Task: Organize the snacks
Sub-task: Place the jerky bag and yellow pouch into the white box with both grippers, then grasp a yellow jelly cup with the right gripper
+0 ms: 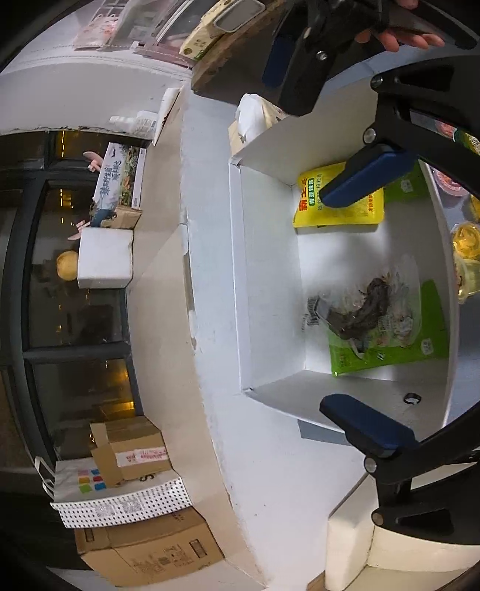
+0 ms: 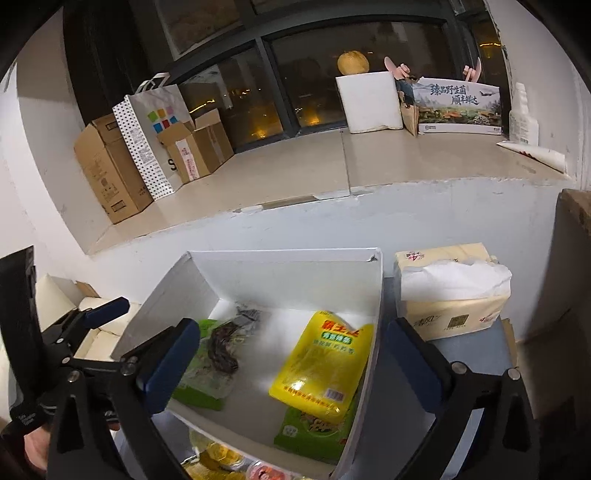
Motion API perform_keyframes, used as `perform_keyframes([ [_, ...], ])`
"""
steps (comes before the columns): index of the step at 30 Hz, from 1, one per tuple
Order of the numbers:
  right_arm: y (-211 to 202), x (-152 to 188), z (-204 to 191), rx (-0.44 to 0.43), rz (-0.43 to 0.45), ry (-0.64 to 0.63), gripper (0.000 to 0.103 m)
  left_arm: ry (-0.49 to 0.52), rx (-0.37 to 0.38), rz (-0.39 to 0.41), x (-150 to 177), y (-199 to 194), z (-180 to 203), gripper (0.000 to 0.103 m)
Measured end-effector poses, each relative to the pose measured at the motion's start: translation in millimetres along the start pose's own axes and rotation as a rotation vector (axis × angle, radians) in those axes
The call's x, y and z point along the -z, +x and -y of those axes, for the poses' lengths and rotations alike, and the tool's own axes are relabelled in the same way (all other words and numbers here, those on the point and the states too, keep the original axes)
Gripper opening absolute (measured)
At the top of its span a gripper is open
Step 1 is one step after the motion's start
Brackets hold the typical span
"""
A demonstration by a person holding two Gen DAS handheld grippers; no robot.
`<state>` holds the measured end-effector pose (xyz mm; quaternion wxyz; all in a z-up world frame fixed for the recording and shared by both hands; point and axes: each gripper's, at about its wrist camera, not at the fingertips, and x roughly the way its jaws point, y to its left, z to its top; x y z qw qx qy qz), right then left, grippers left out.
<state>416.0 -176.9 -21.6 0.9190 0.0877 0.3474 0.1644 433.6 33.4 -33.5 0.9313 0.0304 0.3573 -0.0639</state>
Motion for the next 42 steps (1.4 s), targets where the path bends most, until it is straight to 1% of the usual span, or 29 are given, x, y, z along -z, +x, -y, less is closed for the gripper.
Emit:
perform_keyframes([
  [4, -24.2, 14.4, -6.2, -0.004, 0.027, -0.018, 0.103, -0.04, 0.005, 0.022, 8.6, -21.1, -6.5, 0.103],
  [6, -40.4, 25.6, -10.5, -0.014, 0.039, -0.045, 0.103, -0.042, -0.015, 0.014, 16.6, -36.8, -6.7, 0.103],
  [7, -50.7, 33.9, -13.9, -0.014, 0.051, -0.066, 0.103, -0.038, -0.016, 0.026, 21.0, -45.2, -6.2, 0.103],
  [9, -66.6, 49.0, -20.1, -0.005, 0.057, -0.102, 0.103, -0.047, -0.023, 0.058, 34.0, -69.5, -6.1, 0.103],
  [10, -74.7, 57.4, -22.5, -0.007, 0.063, -0.112, 0.103, -0.066, -0.013, 0.061, 42.6, -81.9, -6.7, 0.103],
  [13, -93.2, 88.7, -31.8, -0.018, 0.041, -0.137, 0.103, -0.111, -0.005, 0.073, 66.2, -111.8, -7.1, 0.103],
  [14, -96.7, 96.5, -34.4, -0.004, 0.039, -0.149, 0.103, -0.125, -0.008, 0.082, 78.6, -125.0, -5.8, 0.103],
  [15, -102.0, 111.1, -38.9, 0.021, 0.045, -0.164, 0.103, -0.127, -0.006, 0.086, 87.2, -132.5, -5.6, 0.103],
  [17, -105.7, 132.1, -42.4, 0.019, 0.029, -0.164, 0.103, -0.135, -0.011, 0.085, 106.9, -145.5, -3.8, 0.103],
  [20, -104.9, 160.1, -46.2, 0.028, -0.007, -0.161, 0.103, -0.143, -0.016, 0.064, 141.7, -160.8, -1.2, 0.103],
  [22, -99.6, 180.2, -47.8, 0.017, -0.046, -0.157, 0.103, -0.142, -0.022, 0.061, 160.9, -166.9, 0.4, 0.103],
  [24, -88.3, 199.3, -46.3, 0.025, -0.093, -0.142, 0.103, -0.137, -0.021, 0.042, 183.2, -170.9, 3.8, 0.103],
  [25, -83.6, 205.6, -44.2, 0.03, -0.11, -0.135, 0.103, -0.135, -0.012, 0.026, 193.9, -171.4, 5.8, 0.103],
  [27, -73.0, 214.6, -41.0, 0.04, -0.139, -0.13, 0.103, -0.14, -0.019, -0.004, 210.8, -170.0, 8.5, 0.103],
  [32, -49.2, 221.2, -34.3, 0.085, -0.185, -0.122, 0.103, -0.145, -0.006, -0.047, 235.1, -166.3, 13.2, 0.103],
  [36, -34.4, 222.6, -30.1, 0.1, -0.209, -0.099, 0.103, -0.16, 0.003, -0.056, 236.7, -164.9, 11.2, 0.103],
  [37, -30.2, 223.4, -28.9, 0.106, -0.217, -0.093, 0.101, -0.162, 0.004, -0.057, 235.8, -164.5, 10.3, 0.103],
  [38, -26.5, 224.2, -28.1, 0.106, -0.226, -0.087, 0.092, -0.162, 0.004, -0.059, 235.2, -164.0, 9.5, 0.103],
  [39, -23.3, 224.0, -27.3, 0.111, -0.23, -0.084, 0.073, -0.163, 0.005, -0.059, 235.3, -163.6, 8.1, 0.103],
  [40, -20.9, 224.6, -27.9, 0.149, -0.222, -0.099, 0.064, -0.165, 0.006, -0.058, 235.1, -163.5, 7.4, 0.103],
  [41, -20.0, 224.0, -30.3, 0.181, -0.216, -0.12, 0.051, -0.167, 0.006, -0.058, 234.7, -163.3, 7.1, 0.103],
  [42, -19.9, 222.8, -31.3, 0.178, -0.216, -0.124, 0.051, -0.166, 0.006, -0.06, 234.8, -162.0, 6.4, 0.103],
])
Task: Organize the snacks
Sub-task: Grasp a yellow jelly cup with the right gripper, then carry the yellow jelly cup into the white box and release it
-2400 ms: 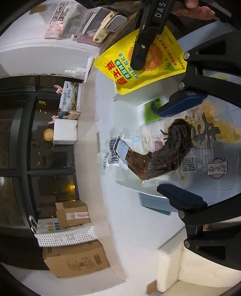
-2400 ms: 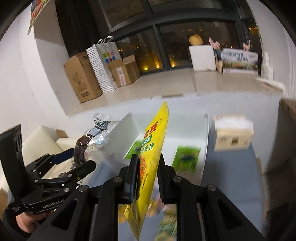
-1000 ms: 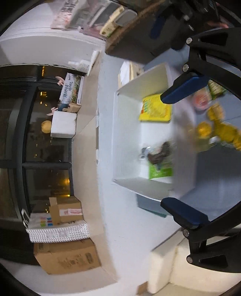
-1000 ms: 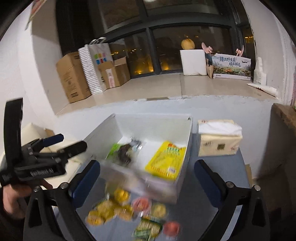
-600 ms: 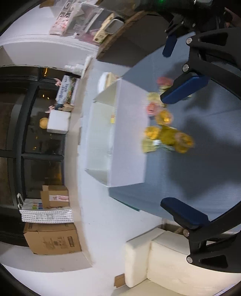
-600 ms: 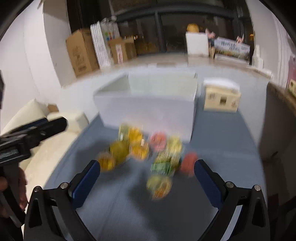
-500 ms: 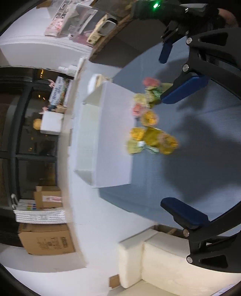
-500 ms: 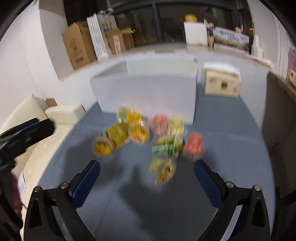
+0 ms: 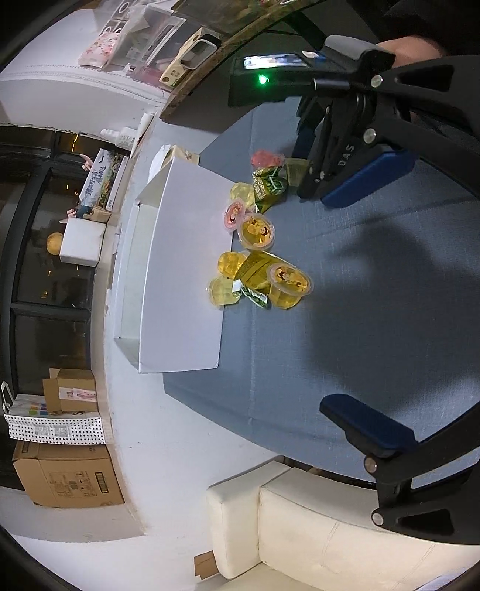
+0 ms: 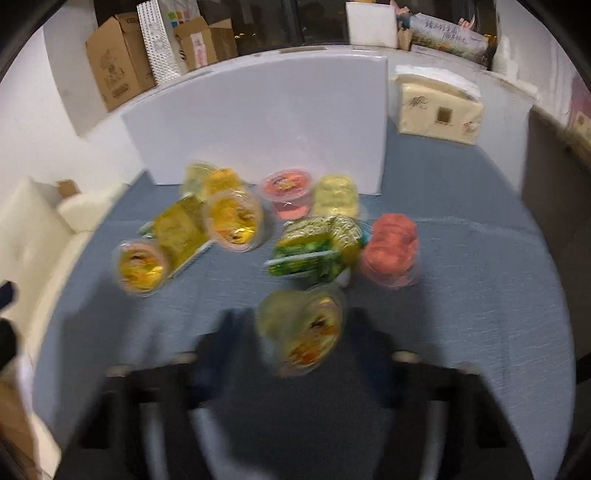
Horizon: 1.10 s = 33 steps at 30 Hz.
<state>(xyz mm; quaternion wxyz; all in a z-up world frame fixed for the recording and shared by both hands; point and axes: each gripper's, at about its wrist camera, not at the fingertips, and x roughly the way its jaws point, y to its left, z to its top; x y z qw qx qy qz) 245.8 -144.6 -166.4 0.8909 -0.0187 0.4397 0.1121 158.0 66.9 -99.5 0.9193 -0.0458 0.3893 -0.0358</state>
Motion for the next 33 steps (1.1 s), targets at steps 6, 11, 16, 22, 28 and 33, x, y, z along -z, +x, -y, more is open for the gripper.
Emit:
perform_keyframes([
  [6, -7.7, 1.3, -2.5, -0.006, 0.002, -0.015, 0.05, 0.001, -0.002, -0.01, 0.8, 5.1, -0.2, 0.103],
  [11, -20.0, 7.8, -2.5, -0.019, 0.006, -0.01, 0.05, 0.012, 0.002, -0.034, -0.5, 18.4, 1.7, 0.103],
  [16, -53.8, 12.6, -1.0, -0.023, 0.056, -0.008, 0.05, 0.021, 0.013, -0.058, -5.2, 47.4, 5.2, 0.103],
  [22, -90.0, 13.4, 6.6, -0.058, 0.106, 0.011, 0.05, 0.035, 0.008, -0.088, -18.7, 90.3, 8.6, 0.103],
  [28, -110.7, 13.9, 12.5, -0.07, 0.141, 0.02, 0.05, 0.027, -0.007, -0.135, -25.3, 128.6, 6.0, 0.102],
  [33, -114.3, 14.7, 15.4, -0.072, 0.148, 0.029, 0.05, 0.06, -0.015, -0.142, -26.8, 137.4, 10.4, 0.1],
])
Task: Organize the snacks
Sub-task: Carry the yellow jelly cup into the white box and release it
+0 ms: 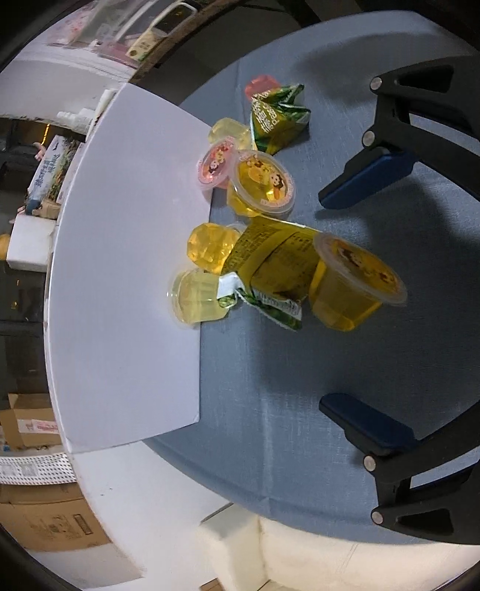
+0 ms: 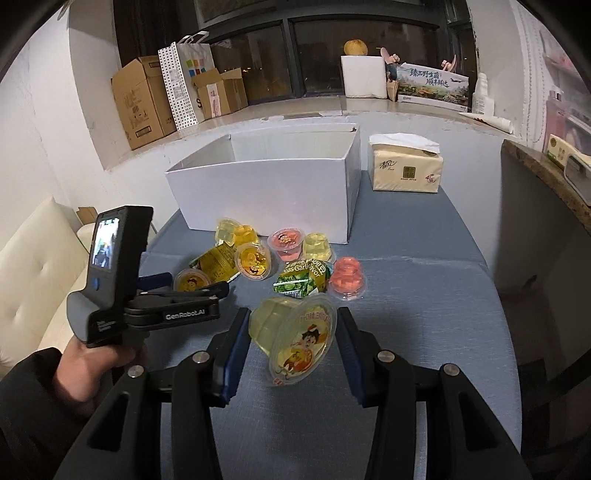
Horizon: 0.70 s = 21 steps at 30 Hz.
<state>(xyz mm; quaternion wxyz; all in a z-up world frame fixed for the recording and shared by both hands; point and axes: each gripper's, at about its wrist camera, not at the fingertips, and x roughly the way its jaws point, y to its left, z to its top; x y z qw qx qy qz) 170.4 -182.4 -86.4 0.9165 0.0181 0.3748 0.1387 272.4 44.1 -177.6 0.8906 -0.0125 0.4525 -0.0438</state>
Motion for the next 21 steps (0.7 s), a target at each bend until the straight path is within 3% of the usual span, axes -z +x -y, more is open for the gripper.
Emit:
perform_keyframes([
  [5, 0.9, 1.4, 0.5, -0.004, -0.001, 0.003, 0.05, 0.047, -0.022, 0.023, -2.7, -3.5, 6.6, 0.06],
  [7, 0.7, 1.3, 0.8, -0.006, -0.001, 0.002, 0.05, 0.05, -0.008, 0.024, -3.5, -6.4, 9.5, 0.049],
  [13, -0.2, 1.9, 0.1, -0.007, 0.007, 0.005, 0.05, 0.051, 0.007, 0.029, 0.1, -17.9, 12.7, 0.049],
  [21, 2.0, -12.4, -2.2, -0.021, 0.027, 0.004, 0.05, 0.085, 0.034, 0.124, -11.1, -69.9, 26.5, 0.049],
])
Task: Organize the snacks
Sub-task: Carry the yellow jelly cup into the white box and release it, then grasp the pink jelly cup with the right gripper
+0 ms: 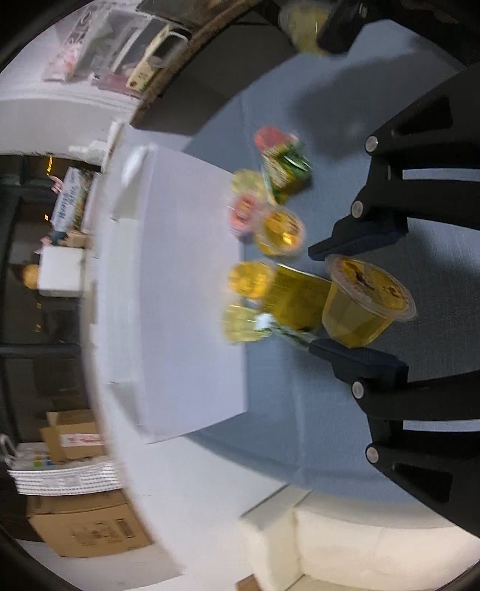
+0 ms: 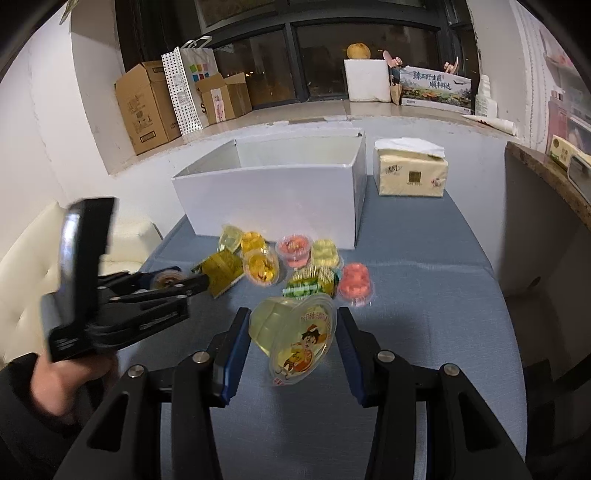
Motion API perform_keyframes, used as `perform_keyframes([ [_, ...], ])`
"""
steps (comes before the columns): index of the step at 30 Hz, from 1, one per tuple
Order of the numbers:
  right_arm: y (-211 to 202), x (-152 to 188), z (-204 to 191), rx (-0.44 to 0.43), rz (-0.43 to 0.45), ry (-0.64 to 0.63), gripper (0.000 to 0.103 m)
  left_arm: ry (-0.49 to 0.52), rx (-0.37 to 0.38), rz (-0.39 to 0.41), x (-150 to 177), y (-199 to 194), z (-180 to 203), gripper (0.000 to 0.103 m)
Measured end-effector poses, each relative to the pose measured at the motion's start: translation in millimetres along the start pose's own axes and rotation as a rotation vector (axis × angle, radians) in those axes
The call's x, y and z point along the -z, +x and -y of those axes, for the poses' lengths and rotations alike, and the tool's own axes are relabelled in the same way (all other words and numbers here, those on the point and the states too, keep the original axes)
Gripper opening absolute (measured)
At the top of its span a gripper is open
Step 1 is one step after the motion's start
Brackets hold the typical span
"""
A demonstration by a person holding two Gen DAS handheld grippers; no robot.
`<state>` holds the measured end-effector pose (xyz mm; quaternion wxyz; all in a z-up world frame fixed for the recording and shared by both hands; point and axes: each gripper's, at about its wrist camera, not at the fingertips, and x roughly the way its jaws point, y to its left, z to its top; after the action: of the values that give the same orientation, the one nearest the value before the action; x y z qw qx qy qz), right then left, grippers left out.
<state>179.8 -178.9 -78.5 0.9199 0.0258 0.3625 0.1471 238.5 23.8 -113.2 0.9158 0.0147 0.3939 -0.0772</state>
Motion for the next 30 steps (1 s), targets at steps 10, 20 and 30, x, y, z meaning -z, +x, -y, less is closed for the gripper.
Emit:
perform_keyframes([
  [10, 26.5, -108.4, -15.8, -0.023, 0.102, -0.066, 0.05, 0.042, -0.023, 0.156, -120.3, -42.5, -17.7, 0.049],
  [20, 108.1, -191.5, -8.6, -0.004, 0.048, -0.076, 0.05, 0.022, -0.01, 0.088, -196.6, 43.4, -41.1, 0.049],
  [30, 130.9, -180.6, 7.0, 0.053, 0.046, -0.091, 0.1, 0.057, -0.065, 0.063, -186.8, 84.8, -43.0, 0.101],
])
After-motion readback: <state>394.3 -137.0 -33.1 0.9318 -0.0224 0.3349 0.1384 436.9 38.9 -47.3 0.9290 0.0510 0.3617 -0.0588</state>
